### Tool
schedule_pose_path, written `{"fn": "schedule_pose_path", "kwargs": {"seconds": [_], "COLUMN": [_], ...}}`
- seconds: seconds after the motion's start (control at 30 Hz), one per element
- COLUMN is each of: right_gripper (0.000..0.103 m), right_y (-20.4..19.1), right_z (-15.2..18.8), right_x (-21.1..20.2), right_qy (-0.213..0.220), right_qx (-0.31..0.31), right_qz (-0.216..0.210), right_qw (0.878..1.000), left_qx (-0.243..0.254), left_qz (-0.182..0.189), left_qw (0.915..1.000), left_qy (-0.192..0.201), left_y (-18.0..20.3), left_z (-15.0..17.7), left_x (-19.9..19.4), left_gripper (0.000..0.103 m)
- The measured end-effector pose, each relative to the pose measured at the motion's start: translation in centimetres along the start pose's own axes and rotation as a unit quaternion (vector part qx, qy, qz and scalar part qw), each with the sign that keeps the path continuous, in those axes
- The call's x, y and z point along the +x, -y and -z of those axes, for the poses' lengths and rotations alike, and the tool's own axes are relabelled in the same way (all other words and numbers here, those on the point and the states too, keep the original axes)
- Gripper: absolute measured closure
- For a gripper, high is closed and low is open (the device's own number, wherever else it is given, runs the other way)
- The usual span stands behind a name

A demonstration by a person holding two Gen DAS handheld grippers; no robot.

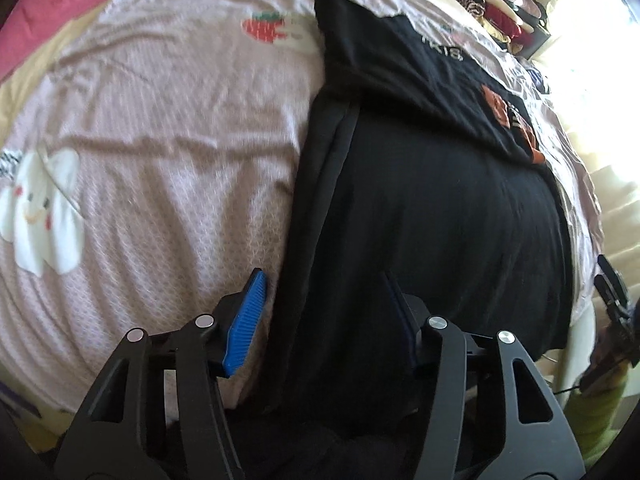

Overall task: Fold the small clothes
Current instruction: 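Move the left gripper to the sweatshirt hem and close on it, then grasp the hem with the right gripper beside the left gripper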

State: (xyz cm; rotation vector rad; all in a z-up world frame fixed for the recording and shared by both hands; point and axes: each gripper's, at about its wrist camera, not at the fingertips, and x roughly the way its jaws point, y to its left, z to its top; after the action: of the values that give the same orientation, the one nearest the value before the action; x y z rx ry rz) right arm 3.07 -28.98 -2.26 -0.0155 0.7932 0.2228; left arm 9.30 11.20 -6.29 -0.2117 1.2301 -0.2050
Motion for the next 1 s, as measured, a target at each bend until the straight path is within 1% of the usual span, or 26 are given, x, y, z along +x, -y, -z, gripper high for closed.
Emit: {"fn": "schedule_pose_path", "kwargs": {"seconds": [0.1, 0.13, 0.2, 0.27, 0.33, 0.4, 0.43, 0.47, 0.57, 0.6, 0.63, 0.67, 0.7, 0.73, 0.8, 0.83, 0.87, 0.9, 1.0], "right_gripper": [0.006, 0.006, 0.006, 0.006, 0.006, 0.006, 0.006, 0.006, 0.007, 0.009, 0.021, 0.027, 0.03, 0.038, 0.063, 0.085, 0.095, 0.095, 0.097], "right_y": [0.0, -0.2, -0.2, -0.3, -0.4, -0.3, -0.1, 0.2, 0.8, 1.0, 1.4, 1.8, 2.3, 3.0, 3.8, 4.0, 4.2, 4.2, 3.5], "right_z": [0.6, 0.8, 1.0, 1.3, 1.6, 2.0, 2.2, 2.4, 2.7, 2.8, 2.8, 2.9, 2.9, 2.9, 2.8, 2.7, 2.6, 2.5, 1.2], "right_x": [0.2, 0.2, 0.5, 1.1, 1.8, 2.6, 2.9, 3.2, 3.9, 4.0, 4.2, 4.4, 4.4, 4.4, 4.6, 4.6, 4.4, 4.2, 2.6], "right_qy": [-0.011, -0.015, -0.022, -0.038, -0.054, -0.069, -0.073, -0.077, -0.087, -0.089, -0.089, -0.091, -0.092, -0.09, -0.091, -0.092, -0.087, -0.084, -0.055], "right_qx": [0.0, -0.003, -0.005, -0.005, -0.005, -0.001, 0.002, 0.009, 0.029, 0.035, 0.044, 0.057, 0.07, 0.085, 0.099, 0.103, 0.11, 0.108, 0.08], "right_qz": [0.0, 0.002, 0.001, -0.002, -0.005, 0.001, 0.002, 0.0, -0.013, -0.02, -0.023, -0.02, -0.021, -0.031, -0.039, -0.049, -0.062, -0.066, -0.074], "right_qw": [1.0, 1.0, 1.0, 0.999, 0.999, 0.998, 0.997, 0.997, 0.996, 0.995, 0.995, 0.994, 0.993, 0.992, 0.99, 0.989, 0.988, 0.988, 0.993], "left_qx": [-0.003, 0.001, 0.009, 0.019, 0.031, 0.042, 0.042, 0.04, 0.027, 0.023, 0.024, 0.026, 0.028, 0.029, 0.032, 0.032, 0.03, 0.027, 0.017], "left_qz": [0.004, 0.002, -0.004, -0.016, -0.028, -0.031, -0.031, -0.027, -0.007, -0.003, -0.001, -0.001, 0.001, 0.012, 0.016, 0.017, 0.02, 0.025, 0.035], "left_qw": [0.9998, 0.9997, 0.9995, 0.9989, 0.9982, 0.9979, 0.9981, 0.9984, 0.9996, 0.9997, 0.9997, 0.9995, 0.9993, 0.9991, 0.9988, 0.9988, 0.9989, 0.9988, 0.9978], "left_qy": [-0.021, -0.026, -0.031, -0.039, -0.043, -0.039, -0.033, -0.028, -0.011, -0.003, 0.007, 0.016, 0.023, 0.03, 0.033, 0.032, 0.03, 0.032, 0.054], "left_y": [-0.1, 0.0, 0.2, 0.6, 1.1, 1.5, 1.6, 1.5, 1.0, 0.9, 1.0, 1.1, 1.2, 1.4, 1.8, 2.0, 2.0, 1.9, 1.5], "left_z": [0.1, 0.2, 0.2, 0.3, 0.3, 0.3, 0.2, 0.1, 0.0, 0.0, 0.1, 0.2, 0.2, 0.3, 0.3, 0.3, 0.2, 0.0, -0.7], "left_x": [0.7, 0.9, 1.0, 1.2, 1.4, 1.2, 1.1, 0.9, 0.2, -0.2, -0.7, -1.2, -1.6, -2.1, -2.4, -2.4, -2.3, -2.4, -3.1], "left_gripper": [0.06, 0.064, 0.066, 0.072, 0.075, 0.081, 0.089, 0.093, 0.1, 0.1, 0.101, 0.101, 0.101, 0.102, 0.102, 0.102, 0.102, 0.102, 0.102]}}
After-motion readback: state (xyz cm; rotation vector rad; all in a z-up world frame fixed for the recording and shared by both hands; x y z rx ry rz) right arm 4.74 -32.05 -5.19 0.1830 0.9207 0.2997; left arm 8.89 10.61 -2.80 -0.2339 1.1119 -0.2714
